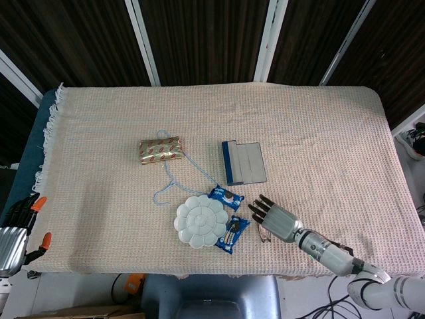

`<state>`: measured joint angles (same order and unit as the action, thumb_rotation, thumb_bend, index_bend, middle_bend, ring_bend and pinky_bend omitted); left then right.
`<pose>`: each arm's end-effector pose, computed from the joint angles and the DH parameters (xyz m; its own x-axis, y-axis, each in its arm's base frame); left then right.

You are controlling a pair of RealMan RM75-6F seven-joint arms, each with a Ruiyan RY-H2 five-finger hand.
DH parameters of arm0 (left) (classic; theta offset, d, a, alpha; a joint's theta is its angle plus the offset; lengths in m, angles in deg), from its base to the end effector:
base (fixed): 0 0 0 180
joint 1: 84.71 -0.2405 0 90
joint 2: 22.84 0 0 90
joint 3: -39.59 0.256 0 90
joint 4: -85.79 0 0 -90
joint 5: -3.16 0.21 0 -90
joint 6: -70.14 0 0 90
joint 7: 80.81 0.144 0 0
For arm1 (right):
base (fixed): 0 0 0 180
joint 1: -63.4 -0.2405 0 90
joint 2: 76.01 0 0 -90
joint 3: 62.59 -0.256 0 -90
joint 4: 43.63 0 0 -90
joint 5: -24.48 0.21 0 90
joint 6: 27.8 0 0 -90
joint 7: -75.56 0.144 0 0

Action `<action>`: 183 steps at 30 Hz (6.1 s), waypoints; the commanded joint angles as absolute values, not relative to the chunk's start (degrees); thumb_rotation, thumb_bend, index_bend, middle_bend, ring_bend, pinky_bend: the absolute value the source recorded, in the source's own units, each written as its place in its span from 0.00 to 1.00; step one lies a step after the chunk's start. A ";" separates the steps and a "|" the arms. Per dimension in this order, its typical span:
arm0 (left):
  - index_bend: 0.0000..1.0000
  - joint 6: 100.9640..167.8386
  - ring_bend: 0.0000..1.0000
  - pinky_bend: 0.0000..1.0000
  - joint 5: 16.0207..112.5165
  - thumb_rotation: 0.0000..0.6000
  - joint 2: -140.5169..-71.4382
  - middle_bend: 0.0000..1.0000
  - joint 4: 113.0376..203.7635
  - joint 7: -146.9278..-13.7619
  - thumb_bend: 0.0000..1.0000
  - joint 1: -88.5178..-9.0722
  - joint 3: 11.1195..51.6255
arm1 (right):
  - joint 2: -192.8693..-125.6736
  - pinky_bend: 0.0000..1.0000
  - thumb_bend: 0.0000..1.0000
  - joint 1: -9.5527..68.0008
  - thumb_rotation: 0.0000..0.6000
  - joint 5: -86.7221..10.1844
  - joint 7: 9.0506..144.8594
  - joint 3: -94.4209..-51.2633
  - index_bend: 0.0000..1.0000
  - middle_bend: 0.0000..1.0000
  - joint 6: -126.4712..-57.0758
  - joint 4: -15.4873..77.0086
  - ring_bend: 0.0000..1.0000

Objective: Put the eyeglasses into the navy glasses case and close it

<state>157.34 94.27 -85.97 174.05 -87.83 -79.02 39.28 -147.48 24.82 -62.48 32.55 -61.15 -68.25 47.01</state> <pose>-0.3135 0.1769 0.1650 0.3710 0.0087 0.9286 0.9237 -0.1059 -0.3681 -0.2176 -0.2826 0.0171 0.9715 0.0027 0.2370 -0.1547 -0.7506 0.6424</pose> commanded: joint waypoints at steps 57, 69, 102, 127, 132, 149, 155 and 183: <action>0.00 156.08 0.00 0.11 93.75 1.00 -85.75 0.00 174.82 -86.94 0.43 -78.78 39.42 | -150.22 0.01 0.41 29.65 1.00 -72.45 52.43 -55.26 0.64 0.03 -80.98 35.66 0.00; 0.00 156.36 0.00 0.11 93.96 1.00 -85.77 0.00 174.70 -86.95 0.43 -78.93 39.51 | -150.54 0.04 0.63 29.83 1.00 -73.13 52.93 -55.05 0.73 0.07 -81.64 34.60 0.00; 0.00 154.75 0.00 0.12 92.65 1.00 -85.99 0.00 174.83 -86.21 0.43 -78.37 39.17 | -157.66 0.05 0.63 20.00 1.00 -67.54 41.80 -67.14 0.74 0.09 -78.48 18.41 0.00; 0.00 153.12 0.00 0.13 91.10 1.00 -85.41 0.00 174.19 -88.58 0.43 -77.70 38.61 | -172.51 0.07 0.63 8.19 1.00 -59.04 35.46 -71.52 0.73 0.09 -68.60 1.14 0.00; 0.00 152.85 0.00 0.13 91.18 1.00 -85.23 0.00 174.02 -89.19 0.43 -77.56 38.67 | -174.62 0.07 0.63 6.61 1.00 -59.25 36.13 -71.02 0.73 0.09 -68.45 -0.24 0.00; 0.00 153.16 0.00 0.14 91.91 1.00 -85.01 0.00 173.79 -90.24 0.43 -77.55 38.96 | -173.60 0.07 0.63 5.91 1.00 -60.48 36.01 -68.07 0.73 0.09 -69.67 3.30 0.00; 0.00 153.10 0.00 0.14 92.15 1.00 -85.02 0.00 173.68 -90.35 0.43 -77.44 39.05 | -172.47 0.07 0.63 6.07 1.00 -61.18 35.50 -66.87 0.73 0.09 -70.14 5.86 0.00; 0.00 153.73 0.00 0.14 92.77 1.00 -84.97 0.00 173.46 -91.12 0.42 -77.50 39.28 | -166.47 0.08 0.63 6.86 1.00 -61.07 33.33 -64.93 0.75 0.09 -70.42 17.51 0.00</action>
